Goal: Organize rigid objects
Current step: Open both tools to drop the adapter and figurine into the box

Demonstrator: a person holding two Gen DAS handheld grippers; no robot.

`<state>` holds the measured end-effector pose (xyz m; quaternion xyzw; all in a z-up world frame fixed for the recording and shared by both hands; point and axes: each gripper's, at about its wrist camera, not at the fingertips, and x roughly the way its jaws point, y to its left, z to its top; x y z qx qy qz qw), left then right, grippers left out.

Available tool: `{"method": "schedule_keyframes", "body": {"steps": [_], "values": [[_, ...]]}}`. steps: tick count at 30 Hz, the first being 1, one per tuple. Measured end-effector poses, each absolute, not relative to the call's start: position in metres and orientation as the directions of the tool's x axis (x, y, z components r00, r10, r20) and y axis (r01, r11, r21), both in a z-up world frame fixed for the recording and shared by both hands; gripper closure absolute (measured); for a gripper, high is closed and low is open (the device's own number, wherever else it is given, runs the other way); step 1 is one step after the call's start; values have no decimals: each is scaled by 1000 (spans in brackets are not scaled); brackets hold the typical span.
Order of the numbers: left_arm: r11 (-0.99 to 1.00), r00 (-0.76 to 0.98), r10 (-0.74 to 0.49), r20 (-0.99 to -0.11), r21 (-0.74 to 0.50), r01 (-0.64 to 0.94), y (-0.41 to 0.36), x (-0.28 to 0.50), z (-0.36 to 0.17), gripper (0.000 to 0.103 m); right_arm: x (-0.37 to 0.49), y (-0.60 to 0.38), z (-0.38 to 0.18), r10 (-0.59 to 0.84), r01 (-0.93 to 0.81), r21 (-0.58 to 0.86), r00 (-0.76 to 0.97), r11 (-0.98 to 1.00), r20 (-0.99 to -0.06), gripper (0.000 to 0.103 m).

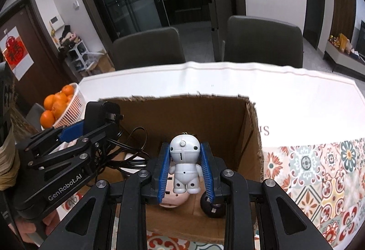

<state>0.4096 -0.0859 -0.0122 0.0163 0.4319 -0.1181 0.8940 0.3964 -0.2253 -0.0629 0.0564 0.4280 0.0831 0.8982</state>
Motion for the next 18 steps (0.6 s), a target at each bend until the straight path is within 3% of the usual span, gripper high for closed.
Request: {"method": "schedule_keyframes", "body": {"steps": [7, 18], "values": [[970, 562, -187, -806, -60, 237, -94, 413, -26, 62, 400, -224, -75, 194, -105, 164, 591, 981, -783, 75], [975, 616, -165, -770, -34, 219, -87, 390, -11, 62, 388, -222, -78, 186, -105, 153, 581, 983, -793, 74]]}}
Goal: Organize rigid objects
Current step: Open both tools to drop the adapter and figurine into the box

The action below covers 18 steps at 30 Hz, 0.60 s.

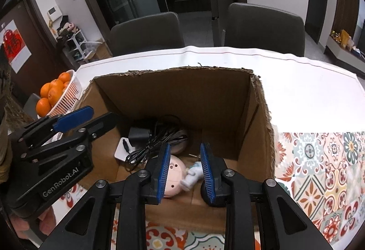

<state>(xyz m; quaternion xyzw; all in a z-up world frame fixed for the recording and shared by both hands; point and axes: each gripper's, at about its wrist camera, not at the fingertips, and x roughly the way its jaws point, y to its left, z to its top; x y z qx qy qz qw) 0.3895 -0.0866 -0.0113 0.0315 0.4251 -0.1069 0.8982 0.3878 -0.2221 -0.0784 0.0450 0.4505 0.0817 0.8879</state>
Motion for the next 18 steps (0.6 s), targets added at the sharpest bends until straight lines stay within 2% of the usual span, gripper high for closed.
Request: {"method": "schedule_keyframes", "body": {"steps": [13, 18], "values": [[984, 690, -160, -705, -62, 165, -54, 326, 15, 62, 323, -216, -39, 79, -21, 92, 725, 996, -684, 74], [985, 706, -156, -690, -57, 163, -43, 302, 22, 60, 299, -210, -32, 80, -16, 102, 744, 995, -664, 72]]}}
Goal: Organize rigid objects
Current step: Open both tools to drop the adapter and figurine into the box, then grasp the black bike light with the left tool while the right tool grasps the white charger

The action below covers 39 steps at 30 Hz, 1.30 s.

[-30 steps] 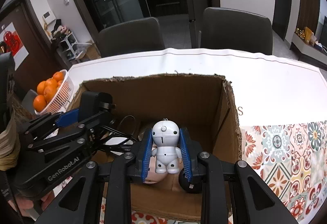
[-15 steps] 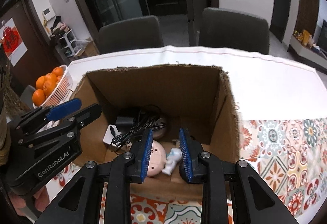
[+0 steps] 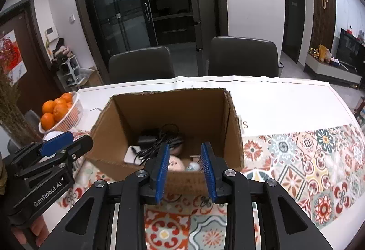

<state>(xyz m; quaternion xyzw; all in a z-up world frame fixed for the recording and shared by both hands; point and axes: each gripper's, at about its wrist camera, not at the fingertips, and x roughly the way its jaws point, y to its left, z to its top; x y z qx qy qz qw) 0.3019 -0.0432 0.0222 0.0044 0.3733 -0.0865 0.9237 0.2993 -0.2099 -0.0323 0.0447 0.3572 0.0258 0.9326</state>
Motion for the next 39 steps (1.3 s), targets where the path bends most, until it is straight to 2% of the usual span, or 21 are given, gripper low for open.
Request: {"method": "schedule_keyframes", "body": {"steps": [8, 11, 16, 19, 22, 30, 39], "values": [[988, 742, -132, -658, -31, 148, -28, 255, 27, 53, 260, -197, -28, 60, -6, 88, 777, 996, -626, 70], [990, 752, -127, -647, -31, 141, -20, 239, 27, 51, 245, -194, -27, 58, -4, 91, 792, 996, -608, 61], [993, 774, -100, -625, -17, 114, -11, 215, 27, 49, 225, -186, -30, 75, -21, 96, 797, 995, -599, 59], [995, 782, -88, -616, -13, 102, -7, 202, 25, 48, 214, -183, -30, 69, -21, 88, 804, 996, -590, 52], [995, 779, -91, -621, -26, 96, -2, 192, 21, 47, 200, -181, -31, 56, -11, 80, 817, 997, -574, 50], [998, 777, -56, -628, -33, 45, 7, 170, 4, 43, 170, -180, -40, -6, 57, 81, 849, 995, -528, 35], [999, 744, -48, -666, -45, 24, 14, 156, -23, 39, 150, -178, -60, -49, 116, 95, 850, 989, -524, 27]]}}
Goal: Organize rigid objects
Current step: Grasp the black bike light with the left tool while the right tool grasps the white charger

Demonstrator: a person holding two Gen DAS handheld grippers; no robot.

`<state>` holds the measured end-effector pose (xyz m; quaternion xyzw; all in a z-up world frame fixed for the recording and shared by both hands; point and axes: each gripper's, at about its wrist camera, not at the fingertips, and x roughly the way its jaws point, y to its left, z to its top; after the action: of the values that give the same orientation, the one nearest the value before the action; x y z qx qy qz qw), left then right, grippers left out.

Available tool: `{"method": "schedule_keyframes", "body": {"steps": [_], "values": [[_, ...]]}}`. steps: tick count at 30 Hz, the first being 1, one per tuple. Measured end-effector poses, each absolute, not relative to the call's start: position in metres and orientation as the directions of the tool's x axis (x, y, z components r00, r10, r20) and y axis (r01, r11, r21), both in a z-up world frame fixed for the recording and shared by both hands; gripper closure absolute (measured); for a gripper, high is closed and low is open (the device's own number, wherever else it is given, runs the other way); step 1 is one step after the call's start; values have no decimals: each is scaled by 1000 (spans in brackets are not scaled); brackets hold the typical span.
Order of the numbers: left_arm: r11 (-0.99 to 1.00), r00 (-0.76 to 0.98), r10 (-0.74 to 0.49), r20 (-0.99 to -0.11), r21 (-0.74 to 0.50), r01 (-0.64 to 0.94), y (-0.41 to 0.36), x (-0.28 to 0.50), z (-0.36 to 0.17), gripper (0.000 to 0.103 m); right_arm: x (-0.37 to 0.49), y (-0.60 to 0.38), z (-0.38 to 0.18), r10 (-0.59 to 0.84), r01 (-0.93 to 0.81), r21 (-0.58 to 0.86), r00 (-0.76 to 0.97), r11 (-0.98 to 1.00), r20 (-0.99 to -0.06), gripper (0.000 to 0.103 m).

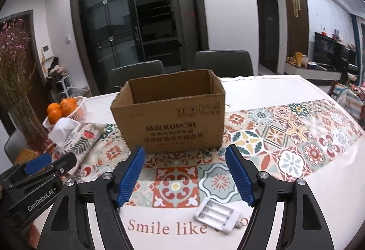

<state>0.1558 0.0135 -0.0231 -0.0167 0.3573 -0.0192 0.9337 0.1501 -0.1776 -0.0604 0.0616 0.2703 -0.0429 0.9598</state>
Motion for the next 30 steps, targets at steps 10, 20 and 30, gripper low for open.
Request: {"method": "schedule_keyframes", "body": {"steps": [10, 20, 30], "values": [[999, 708, -45, -705, -49, 15, 16, 145, -48, 36, 127, -181, -80, -119, 202, 118, 861, 972, -494, 18], [999, 692, -25, -721, -49, -15, 21, 137, -65, 36, 100, -176, -90, -259, 315, 75, 876, 946, -406, 9], [999, 640, -10, -768, -37, -28, 24, 136, -100, 36, 93, -174, -110, -320, 365, 29, 848, 930, -423, 7]]}}
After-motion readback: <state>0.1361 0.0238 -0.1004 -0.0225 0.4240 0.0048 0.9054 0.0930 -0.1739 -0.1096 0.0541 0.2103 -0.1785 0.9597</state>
